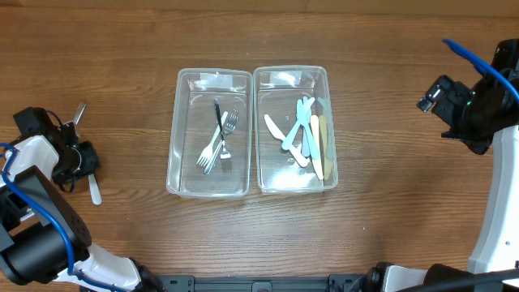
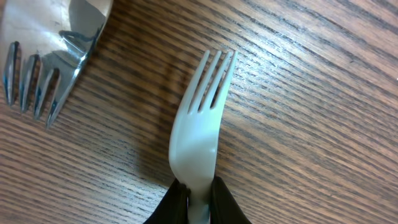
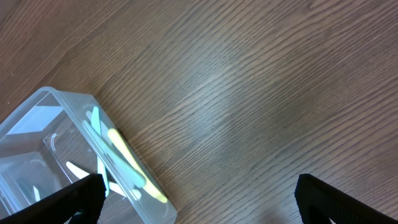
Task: Pack container
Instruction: 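Place the white plastic fork into the left container and release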
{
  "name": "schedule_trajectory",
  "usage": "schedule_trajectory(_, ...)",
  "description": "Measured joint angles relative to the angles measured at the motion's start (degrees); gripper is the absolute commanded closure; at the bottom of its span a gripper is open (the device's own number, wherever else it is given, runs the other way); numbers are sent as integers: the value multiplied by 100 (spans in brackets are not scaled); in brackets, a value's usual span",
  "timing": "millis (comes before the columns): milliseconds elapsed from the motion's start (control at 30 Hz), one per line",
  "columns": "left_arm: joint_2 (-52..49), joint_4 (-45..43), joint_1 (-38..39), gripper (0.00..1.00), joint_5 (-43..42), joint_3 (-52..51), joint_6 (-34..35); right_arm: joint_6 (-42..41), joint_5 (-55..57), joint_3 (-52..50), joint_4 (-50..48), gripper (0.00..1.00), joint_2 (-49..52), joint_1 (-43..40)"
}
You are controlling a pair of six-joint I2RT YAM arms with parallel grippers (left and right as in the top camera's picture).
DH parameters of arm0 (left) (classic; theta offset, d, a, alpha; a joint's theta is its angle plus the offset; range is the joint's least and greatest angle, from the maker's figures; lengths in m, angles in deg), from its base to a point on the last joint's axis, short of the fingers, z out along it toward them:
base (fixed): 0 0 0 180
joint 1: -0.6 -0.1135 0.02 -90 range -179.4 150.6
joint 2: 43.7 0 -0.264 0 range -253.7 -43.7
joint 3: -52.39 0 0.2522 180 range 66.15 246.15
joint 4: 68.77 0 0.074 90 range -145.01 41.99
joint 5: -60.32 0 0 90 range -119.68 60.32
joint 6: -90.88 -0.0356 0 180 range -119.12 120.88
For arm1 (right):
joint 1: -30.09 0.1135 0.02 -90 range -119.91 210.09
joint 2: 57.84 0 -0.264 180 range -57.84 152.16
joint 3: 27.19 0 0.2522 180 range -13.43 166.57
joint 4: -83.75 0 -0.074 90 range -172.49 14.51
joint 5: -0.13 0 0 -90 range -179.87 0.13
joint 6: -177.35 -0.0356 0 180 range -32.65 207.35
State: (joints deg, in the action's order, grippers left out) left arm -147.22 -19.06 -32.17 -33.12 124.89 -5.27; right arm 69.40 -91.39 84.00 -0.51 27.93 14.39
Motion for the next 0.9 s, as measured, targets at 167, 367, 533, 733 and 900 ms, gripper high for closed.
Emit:
schedule_trajectory(167,0,-24,7,96,-87,-22,17,2,-2,0,0,0,0,0)
schedule_trajectory(367,0,81,140,96,-57,0,63,2,0,0,-4,0,0,0)
schedule_trajectory(533,0,695,533,96,-63,223,151,0,-2,0,-4,0,0,0)
schedule_trajectory(733,776,1471,1233,96,-59,1071,260,2,0,0,-4,0,0,0)
schedule_trajectory(900,1956,2015,2658,96,22,2109,682,0,-4,0,-2,0,0,0)
